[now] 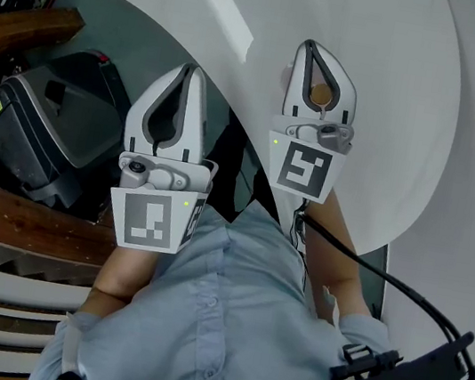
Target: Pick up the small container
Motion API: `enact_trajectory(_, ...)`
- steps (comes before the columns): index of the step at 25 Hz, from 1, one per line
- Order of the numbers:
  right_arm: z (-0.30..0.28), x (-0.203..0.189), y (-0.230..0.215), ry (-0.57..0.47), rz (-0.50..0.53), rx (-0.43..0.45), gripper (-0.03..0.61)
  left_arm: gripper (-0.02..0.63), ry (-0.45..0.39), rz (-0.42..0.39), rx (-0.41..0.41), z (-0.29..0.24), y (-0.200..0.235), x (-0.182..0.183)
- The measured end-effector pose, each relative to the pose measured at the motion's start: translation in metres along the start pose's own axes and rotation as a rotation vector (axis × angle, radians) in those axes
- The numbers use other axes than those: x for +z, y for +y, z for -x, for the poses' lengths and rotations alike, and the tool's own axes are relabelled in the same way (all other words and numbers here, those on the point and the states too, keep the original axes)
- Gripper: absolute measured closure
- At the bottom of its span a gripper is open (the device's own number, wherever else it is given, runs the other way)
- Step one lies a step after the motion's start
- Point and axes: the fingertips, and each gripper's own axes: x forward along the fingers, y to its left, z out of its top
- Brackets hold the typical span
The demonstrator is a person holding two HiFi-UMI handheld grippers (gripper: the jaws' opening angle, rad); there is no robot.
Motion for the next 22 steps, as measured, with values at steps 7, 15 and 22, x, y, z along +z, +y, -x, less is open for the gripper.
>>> enact_trajectory(7, 0.003, 0.001, 0.0, 0.005, 0.003, 0.006, 0.58, 0.614, -0.002, -0.001, -0.001, 0.0, -0.001, -0.002)
enact_trajectory(15, 0.012, 0.01, -0.019, -0.076, -0.185, -0.062, 0.575, 0.614, 0.001, -0.008, -0.01, 0.0, -0.006, -0.005)
enact_trajectory(22, 0.017, 0.002, -0.02, -0.083, -0.224, -0.002, 0.391, 0.614, -0.003, -0.006, -0.004, 0.002, -0.015, -0.008)
